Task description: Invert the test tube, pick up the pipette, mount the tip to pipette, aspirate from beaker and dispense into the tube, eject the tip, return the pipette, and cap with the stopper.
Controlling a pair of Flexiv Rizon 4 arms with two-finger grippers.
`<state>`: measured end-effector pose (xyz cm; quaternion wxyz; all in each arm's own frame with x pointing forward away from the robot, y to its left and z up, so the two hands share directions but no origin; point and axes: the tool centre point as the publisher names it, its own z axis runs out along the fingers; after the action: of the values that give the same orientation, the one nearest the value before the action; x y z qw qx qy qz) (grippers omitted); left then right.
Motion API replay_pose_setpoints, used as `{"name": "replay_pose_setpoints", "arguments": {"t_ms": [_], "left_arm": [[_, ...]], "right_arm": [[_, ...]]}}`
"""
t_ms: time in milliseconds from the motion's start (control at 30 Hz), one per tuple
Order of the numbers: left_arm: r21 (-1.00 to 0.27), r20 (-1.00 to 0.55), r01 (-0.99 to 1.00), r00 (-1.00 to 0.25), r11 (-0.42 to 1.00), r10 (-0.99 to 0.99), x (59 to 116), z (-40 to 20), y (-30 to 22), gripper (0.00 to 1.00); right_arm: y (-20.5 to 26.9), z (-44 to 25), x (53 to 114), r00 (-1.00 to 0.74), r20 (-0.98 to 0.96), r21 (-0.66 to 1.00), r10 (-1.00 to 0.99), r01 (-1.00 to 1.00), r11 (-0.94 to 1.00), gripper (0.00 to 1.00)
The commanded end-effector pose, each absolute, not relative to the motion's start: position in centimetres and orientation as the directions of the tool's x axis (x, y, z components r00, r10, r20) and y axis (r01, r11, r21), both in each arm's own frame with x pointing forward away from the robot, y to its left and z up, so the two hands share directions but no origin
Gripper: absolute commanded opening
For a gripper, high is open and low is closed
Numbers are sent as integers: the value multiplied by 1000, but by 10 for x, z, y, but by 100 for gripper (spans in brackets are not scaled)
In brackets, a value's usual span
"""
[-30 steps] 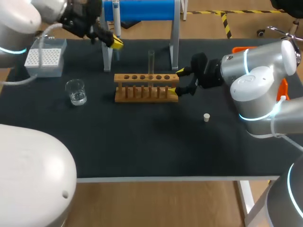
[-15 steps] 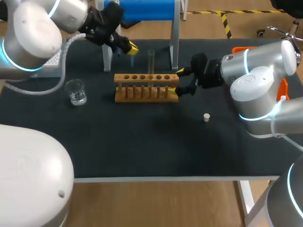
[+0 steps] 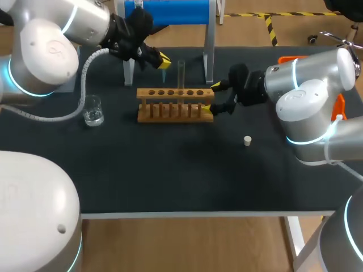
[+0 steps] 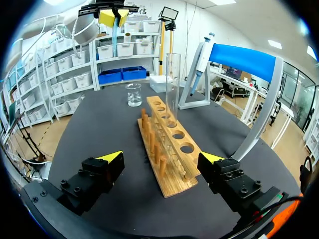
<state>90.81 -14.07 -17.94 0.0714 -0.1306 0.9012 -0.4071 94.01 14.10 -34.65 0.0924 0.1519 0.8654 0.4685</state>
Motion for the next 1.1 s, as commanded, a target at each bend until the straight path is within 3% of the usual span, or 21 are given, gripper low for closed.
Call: {"name": "replay_pose_setpoints", "arguments": {"t_ms": [33,700,1100], "left_arm": [[-752,-24,-174,-957,636,-291,909,-177,-141,0],[-752,-27,-169,-958,637,-287,908,-177,-142,0],[-752,-27,-169,-958,637,-287,908,-177,-142,0]], "right_arm": [[140,-346,940,-937,-17,839,349,176,515,100],[140,-346,940,-937,-17,839,349,176,515,100],[118,-290,902,-963,9,926,269,109,362,100]]}}
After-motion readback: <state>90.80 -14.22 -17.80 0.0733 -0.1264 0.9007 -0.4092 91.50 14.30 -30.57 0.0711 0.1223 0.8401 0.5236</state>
